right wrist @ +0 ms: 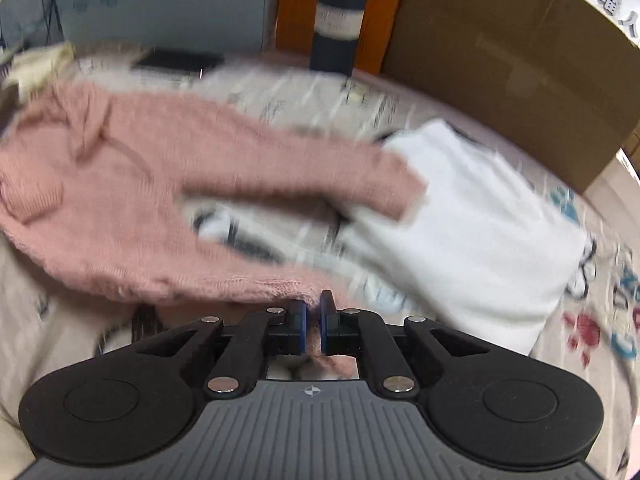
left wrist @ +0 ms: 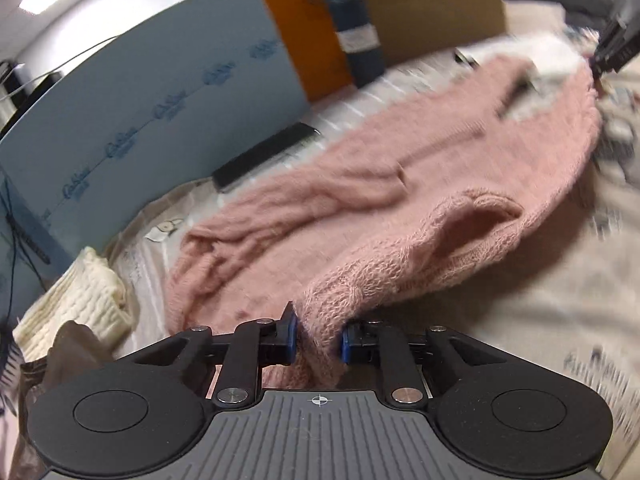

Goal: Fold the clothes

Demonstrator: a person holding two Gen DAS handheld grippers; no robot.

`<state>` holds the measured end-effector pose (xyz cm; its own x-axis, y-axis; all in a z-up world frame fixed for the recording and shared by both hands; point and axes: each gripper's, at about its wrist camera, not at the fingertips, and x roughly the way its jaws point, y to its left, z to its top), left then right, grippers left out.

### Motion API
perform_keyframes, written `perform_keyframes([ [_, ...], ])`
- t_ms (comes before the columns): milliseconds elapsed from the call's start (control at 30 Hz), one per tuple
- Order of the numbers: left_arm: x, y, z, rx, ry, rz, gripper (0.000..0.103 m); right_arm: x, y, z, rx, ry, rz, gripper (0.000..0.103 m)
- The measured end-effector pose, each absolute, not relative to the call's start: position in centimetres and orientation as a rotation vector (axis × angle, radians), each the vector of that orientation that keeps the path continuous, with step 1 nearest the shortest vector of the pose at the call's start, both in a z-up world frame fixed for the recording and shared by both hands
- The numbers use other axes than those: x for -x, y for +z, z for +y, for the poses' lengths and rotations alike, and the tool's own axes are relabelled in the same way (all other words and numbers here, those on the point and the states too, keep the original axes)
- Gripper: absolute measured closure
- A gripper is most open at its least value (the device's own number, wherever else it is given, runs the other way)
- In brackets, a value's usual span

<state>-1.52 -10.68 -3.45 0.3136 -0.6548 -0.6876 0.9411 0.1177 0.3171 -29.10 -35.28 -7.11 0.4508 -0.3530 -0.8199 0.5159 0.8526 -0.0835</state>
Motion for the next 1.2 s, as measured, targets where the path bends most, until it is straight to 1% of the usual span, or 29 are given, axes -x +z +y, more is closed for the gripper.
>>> perform_keyframes([
  [133, -1.5, -1.2, -12.9, -0.746, -1.219, 0.491, 0.084, 26.8, -5.0, -39.0, -0.231, -0.479, 0.974, 0.097],
  [267, -4.9, -0.2, -15.5, -0.715, -1.236, 0.574, 0.083, 24.3, -4.8, -42.9, -0.283, -0.423, 1.017, 0.097],
  [433, -7.3, -1.2, -18.9, -0.757, -1.247, 0.629, 0.080, 22.3, -5.4, -47.0, -0.401, -0.374, 1.059, 0.097],
  [533, -8.5, -2.4, -20.6, -0.762, -1.249, 0.662, 0.078, 22.3, -5.9, -48.8, -0.495, -0.369, 1.031, 0.097],
  [600, -9.0, -2.9, -21.6, -0.768, -1.239, 0.660, 0.070, 22.5, -6.1, -49.8, -0.542, -0.379, 1.007, 0.095],
  [667, -9.1, -2.7, -22.3, -0.754, -1.252, 0.643, 0.053, 23.0, -6.2, -50.3, -0.567, -0.406, 0.974, 0.087],
  [700, -8.9, -2.6, -22.6, -0.746, -1.275, 0.630, 0.049, 23.4, -6.2, -50.4, -0.582, -0.421, 0.956, 0.076],
  [733, -8.6, -2.4, -22.9, -0.738, -1.304, 0.607, 0.039, 23.8, -6.3, -50.6, -0.604, -0.439, 0.934, 0.070],
  [767, -8.2, -2.2, -23.3, -0.733, -1.331, 0.580, 0.032, 24.2, -6.4, -50.7, -0.626, -0.457, 0.913, 0.070],
  [833, -7.2, -2.0, -24.3, -0.714, -1.413, 0.546, 0.029, 25.1, -6.5, -50.7, -0.679, -0.474, 0.865, 0.068],
  [900, -6.4, -2.5, -25.8, -0.714, -1.496, 0.562, 0.029, 25.6, -6.6, -50.1, -0.701, -0.483, 0.836, 0.065],
  [933, -6.1, -3.0, -26.5, -0.733, -1.518, 0.567, 0.029, 25.7, -6.6, -49.6, -0.700, -0.487, 0.830, 0.064],
  [967, -5.7, -3.5, -27.1, -0.765, -1.524, 0.567, 0.035, 25.9, -6.6, -49.2, -0.698, -0.490, 0.824, 0.064],
  [1000, -5.4, -4.0, -27.7, -0.794, -1.527, 0.568, 0.046, 25.8, -6.8, -48.6, -0.685, -0.500, 0.829, 0.066],
  [1033, -5.3, -4.5, -28.2, -0.815, -1.521, 0.574, 0.078, 25.6, -7.0, -48.1, -0.656, -0.517, 0.849, 0.078],
  [1067, -5.3, -4.8, -28.4, -0.819, -1.514, 0.584, 0.089, 25.4, -7.2, -47.6, -0.625, -0.534, 0.870, 0.086],
  [1100, -5.4, -4.8, -28.4, -0.807, -1.510, 0.584, 0.089, 25.3, -7.4, -47.3, -0.605, -0.532, 0.879, 0.095],
  [1133, -5.5, -4.8, -28.4, -0.793, -1.502, 0.582, 0.091, 25.2, -7.6, -47.1, -0.586, -0.530, 0.888, 0.095],
  [1200, -5.9, -4.2, -28.3, -0.758, -1.475, 0.570, 0.092, 25.6, -6.7, -47.1, -0.557, -0.553, 0.835, 0.096],
])
